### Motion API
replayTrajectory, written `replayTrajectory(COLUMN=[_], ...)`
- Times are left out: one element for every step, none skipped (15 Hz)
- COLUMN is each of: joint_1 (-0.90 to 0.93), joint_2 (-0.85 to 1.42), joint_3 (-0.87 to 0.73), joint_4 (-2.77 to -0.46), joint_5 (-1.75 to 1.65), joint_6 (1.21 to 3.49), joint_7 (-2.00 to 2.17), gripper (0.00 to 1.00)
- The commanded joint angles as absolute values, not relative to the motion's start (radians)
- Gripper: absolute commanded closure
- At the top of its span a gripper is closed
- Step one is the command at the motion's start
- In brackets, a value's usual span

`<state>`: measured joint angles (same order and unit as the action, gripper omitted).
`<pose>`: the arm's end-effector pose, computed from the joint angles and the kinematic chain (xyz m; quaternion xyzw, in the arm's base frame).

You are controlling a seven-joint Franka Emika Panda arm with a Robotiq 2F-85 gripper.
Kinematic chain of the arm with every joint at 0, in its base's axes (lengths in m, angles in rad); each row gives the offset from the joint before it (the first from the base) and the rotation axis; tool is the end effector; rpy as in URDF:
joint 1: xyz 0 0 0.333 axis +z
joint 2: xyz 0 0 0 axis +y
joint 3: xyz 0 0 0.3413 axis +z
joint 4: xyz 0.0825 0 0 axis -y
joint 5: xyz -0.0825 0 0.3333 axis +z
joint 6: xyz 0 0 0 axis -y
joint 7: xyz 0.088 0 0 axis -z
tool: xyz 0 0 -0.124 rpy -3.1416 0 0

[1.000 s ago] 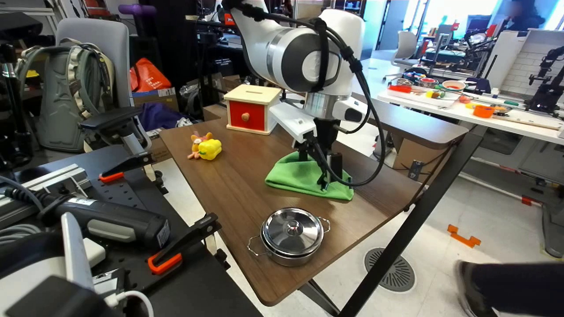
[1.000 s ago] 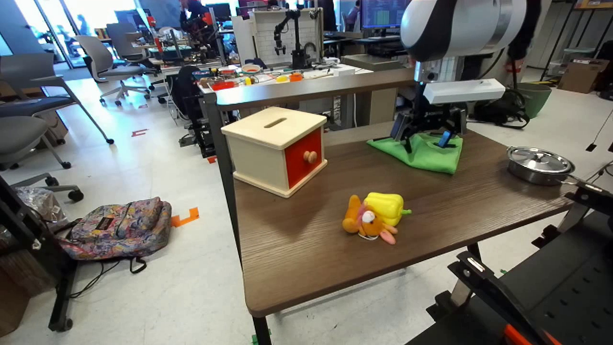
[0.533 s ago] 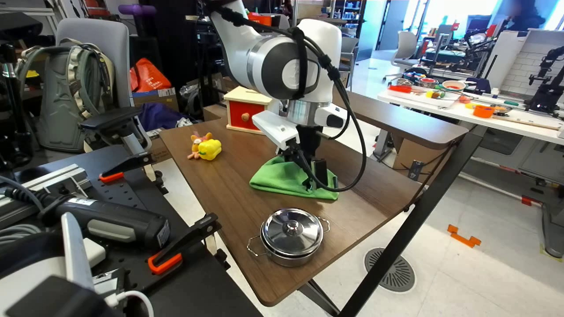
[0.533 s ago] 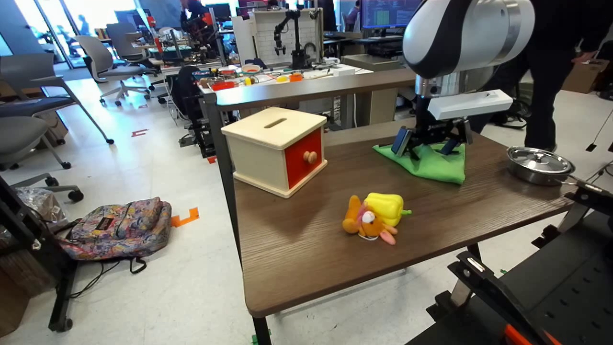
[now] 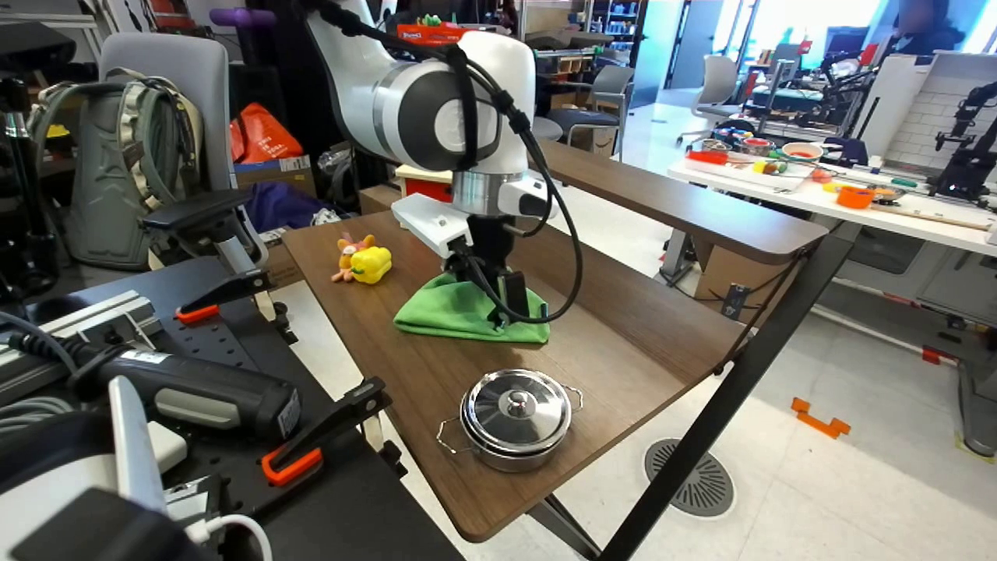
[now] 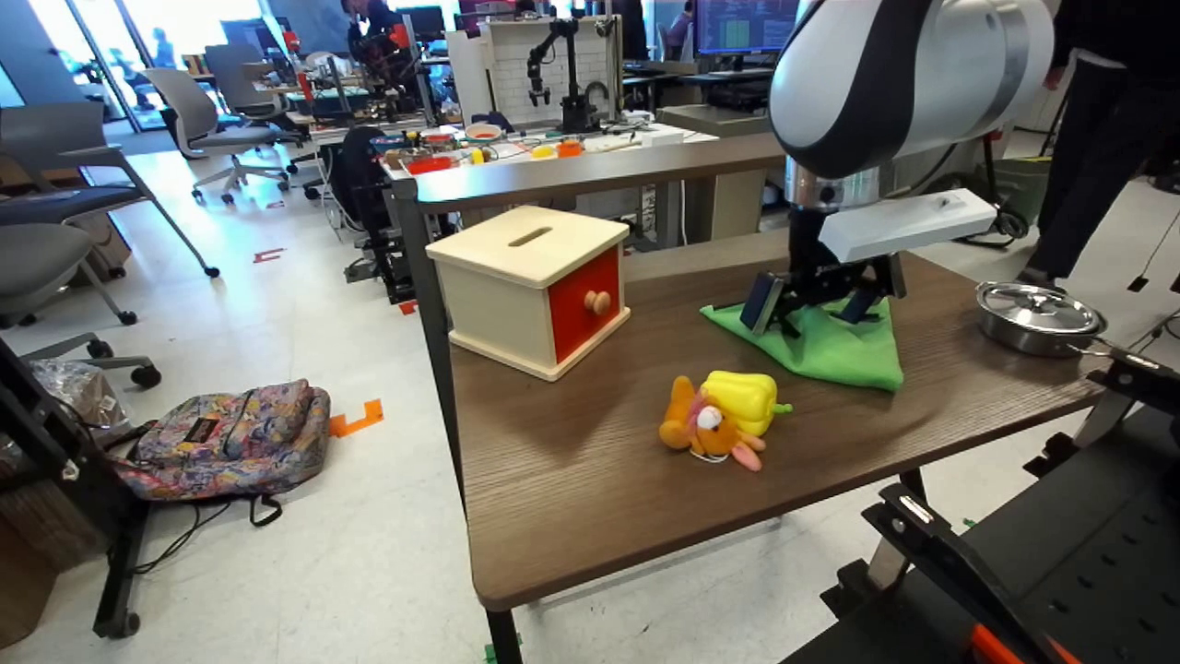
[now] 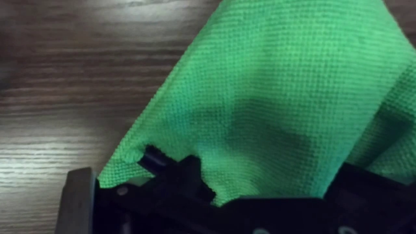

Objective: Move the green cloth

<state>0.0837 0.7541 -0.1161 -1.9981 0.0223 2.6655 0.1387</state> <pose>0.5743 -0.0181 0.1197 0.9952 -0.0815 -0.0387 0.0377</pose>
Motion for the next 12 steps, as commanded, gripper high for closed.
replayTrajectory(joint_1=[0.133, 0.141, 0.147, 0.153, 0.157, 0.161, 0.161, 0.161, 0.165, 0.17, 0.163, 0.152], joint_2=[0.731, 0.725, 0.724, 0.72, 0.716, 0.713, 0.7, 0.685, 0.666, 0.63, 0.589, 0.54], joint_3=[-0.105, -0.103, -0.102, -0.102, -0.105, -0.107, -0.106, -0.104, -0.107, -0.112, -0.104, -0.095], joint_4=[-2.09, -2.092, -2.091, -2.09, -2.093, -2.094, -2.107, -2.123, -2.143, -2.177, -2.211, -2.258], joint_5=[-0.004, -0.001, 0.001, 0.004, 0.004, 0.004, 0.005, 0.004, -0.001, -0.009, -0.004, 0.001], joint_6=[2.703, 2.694, 2.689, 2.682, 2.679, 2.671, 2.672, 2.677, 2.673, 2.678, 2.672, 2.681], joint_7=[0.179, 0.184, 0.19, 0.198, 0.205, 0.212, 0.214, 0.212, 0.21, 0.207, 0.195, 0.181], gripper=[0.0, 0.0, 0.0, 0.0, 0.0, 0.0, 0.0, 0.0, 0.0, 0.0, 0.0, 0.0])
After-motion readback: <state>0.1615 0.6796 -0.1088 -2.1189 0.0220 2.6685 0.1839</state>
